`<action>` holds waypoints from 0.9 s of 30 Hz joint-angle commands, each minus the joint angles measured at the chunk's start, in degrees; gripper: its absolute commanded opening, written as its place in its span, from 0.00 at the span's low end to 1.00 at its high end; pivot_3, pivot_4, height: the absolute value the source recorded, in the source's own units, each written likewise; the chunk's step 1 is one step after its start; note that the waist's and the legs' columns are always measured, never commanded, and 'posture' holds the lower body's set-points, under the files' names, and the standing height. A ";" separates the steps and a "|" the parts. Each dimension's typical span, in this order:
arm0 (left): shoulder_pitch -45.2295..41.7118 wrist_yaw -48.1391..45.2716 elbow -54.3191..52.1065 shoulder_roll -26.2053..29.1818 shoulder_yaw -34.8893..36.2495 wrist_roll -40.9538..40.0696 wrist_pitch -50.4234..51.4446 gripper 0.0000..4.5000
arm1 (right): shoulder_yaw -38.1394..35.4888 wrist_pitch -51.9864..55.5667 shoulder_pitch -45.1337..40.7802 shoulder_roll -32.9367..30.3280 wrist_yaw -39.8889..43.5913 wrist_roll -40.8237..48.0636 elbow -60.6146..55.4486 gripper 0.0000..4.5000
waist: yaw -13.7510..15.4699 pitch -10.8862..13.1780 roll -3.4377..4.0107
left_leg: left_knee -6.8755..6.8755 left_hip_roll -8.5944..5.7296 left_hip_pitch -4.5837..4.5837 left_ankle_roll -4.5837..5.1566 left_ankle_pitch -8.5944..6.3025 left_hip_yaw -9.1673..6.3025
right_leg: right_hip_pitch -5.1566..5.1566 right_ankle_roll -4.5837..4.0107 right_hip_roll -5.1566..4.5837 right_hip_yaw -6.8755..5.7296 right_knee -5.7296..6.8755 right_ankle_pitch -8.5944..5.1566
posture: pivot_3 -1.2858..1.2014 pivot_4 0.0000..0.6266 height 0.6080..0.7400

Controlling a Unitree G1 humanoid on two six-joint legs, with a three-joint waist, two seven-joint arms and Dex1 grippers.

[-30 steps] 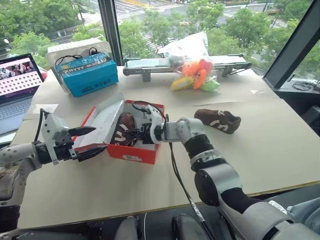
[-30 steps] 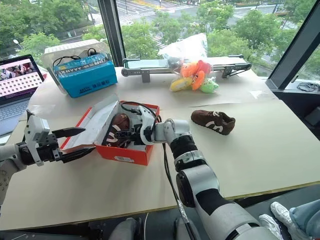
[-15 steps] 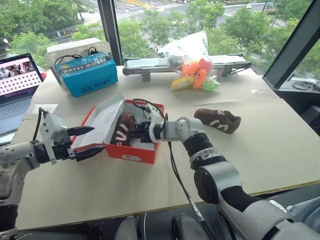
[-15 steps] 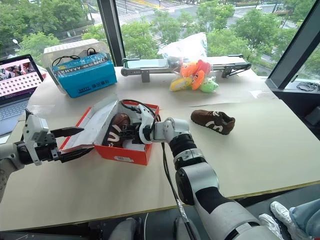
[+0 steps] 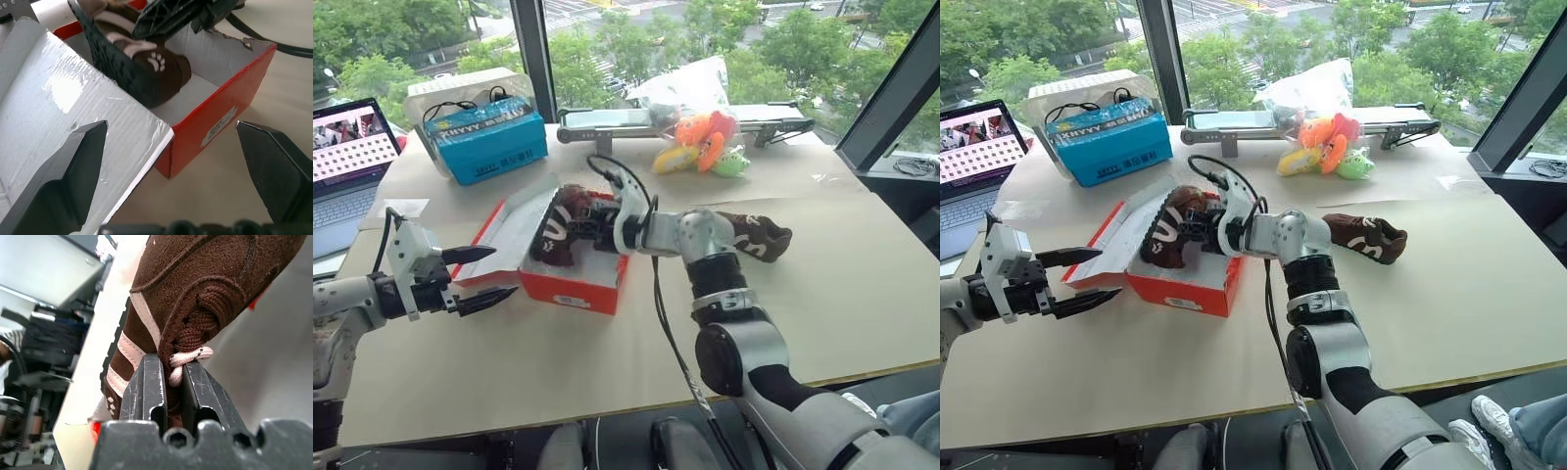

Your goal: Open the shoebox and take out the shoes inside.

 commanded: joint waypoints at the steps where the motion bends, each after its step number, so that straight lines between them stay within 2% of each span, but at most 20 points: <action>1: -1.17 0.01 -0.76 0.87 0.64 -0.22 -0.67 1.00 | -3.19 2.81 1.41 2.89 -4.03 4.48 -8.53 0.02 | -0.01 0.00 0.00 | 0.00 0.00 0.00 0.00 0.00 0.02 | 0.00 0.00 0.00 0.00 0.00 0.00 | 0.52 0.24 1.00; 5: -1.58 0.10 -1.25 0.51 -0.09 -0.31 -0.41 1.00 | -6.69 7.59 1.13 1.25 -9.49 7.97 -18.72 0.02 | 0.01 0.00 0.00 | 0.01 0.00 0.00 0.00 0.00 0.03 | 0.00 0.00 0.00 -0.01 0.00 0.01 | 0.52 0.24 1.00; 9: -1.70 0.17 -1.39 0.37 -0.52 -0.38 -0.38 1.00 | -12.07 14.58 -1.13 -4.15 -13.50 11.47 -28.19 0.02 | 0.15 0.00 0.00 | 0.01 0.00 -0.03 0.00 0.00 0.02 | -0.01 0.00 0.00 -0.01 0.00 0.01 | 0.52 0.24 1.00; 12: -2.03 0.40 -1.24 -0.01 -1.11 -0.26 -0.55 1.00 | -12.91 19.83 -1.63 -10.85 -13.46 11.95 -32.98 0.02 | 0.33 0.00 0.00 | 0.04 -0.02 -0.04 0.01 0.00 0.05 | 0.01 0.03 -0.01 -0.01 -0.01 0.02 | 0.52 0.24 1.00; 13: -2.18 0.45 -1.28 -0.19 -1.35 -0.32 -0.50 1.00 | -11.79 21.91 -0.95 -15.33 -11.74 12.10 -34.61 0.02 | 0.37 0.00 0.00 | 0.07 -0.03 -0.04 0.01 0.00 0.09 | 0.01 0.03 -0.02 -0.01 -0.01 0.03 | 0.52 0.24 1.00; 15: -2.22 0.40 -1.48 -0.31 -1.55 -0.49 -0.34 1.00 | -6.24 23.93 1.60 -24.74 -7.02 12.08 -37.61 0.02 | 0.60 0.01 0.01 | 0.08 -0.04 -0.06 0.01 0.01 0.16 | 0.03 0.05 -0.03 -0.01 -0.05 0.03 | 0.52 0.24 1.00; 16: -2.22 0.31 -1.59 -0.28 -1.61 -0.54 -0.30 1.00 | -1.48 23.38 4.11 -31.41 -3.54 11.28 -39.23 0.02 | 0.77 0.01 0.01 | 0.08 -0.05 -0.07 0.01 0.01 0.17 | 0.03 0.05 -0.04 -0.01 -0.06 0.03 | 0.52 0.24 1.00; 18: -2.24 -0.04 -1.83 0.04 -1.81 -0.50 -0.35 1.00 | 7.66 19.98 8.91 -42.79 2.98 8.86 -41.63 0.02 | 1.00 0.01 0.00 | 0.05 -0.07 -0.07 0.01 0.00 0.19 | 0.03 0.06 -0.03 0.02 -0.14 0.01 | 0.52 0.24 1.00; 21: -2.55 -0.52 -2.23 0.71 -1.93 -0.55 -0.19 1.00 | 19.41 11.71 14.01 -55.43 12.66 4.25 -44.46 0.02 | 0.68 0.01 0.00 | 0.01 -0.04 -0.04 0.02 -0.01 0.28 | 0.02 0.03 -0.02 0.10 -0.18 -0.03 | 0.52 0.24 1.00; 24: -3.02 -0.49 -2.53 0.96 -2.00 -0.61 0.03 1.00 | 29.79 2.83 17.19 -63.62 20.20 -3.06 -44.85 0.02 | -0.21 0.06 0.09 | 0.05 -0.02 0.04 0.02 0.00 0.45 | -0.07 0.15 0.07 0.29 -0.09 -0.07 | 0.52 0.24 1.00; 27: -3.29 -0.35 -2.54 0.85 -2.17 -0.51 0.00 1.00 | 38.50 -5.11 18.25 -67.49 24.44 -11.81 -42.59 0.02 | -0.24 0.08 0.12 | 0.06 0.01 0.17 0.02 0.00 0.51 | -0.07 0.38 0.14 0.40 -0.05 -0.22 | 0.52 0.24 1.00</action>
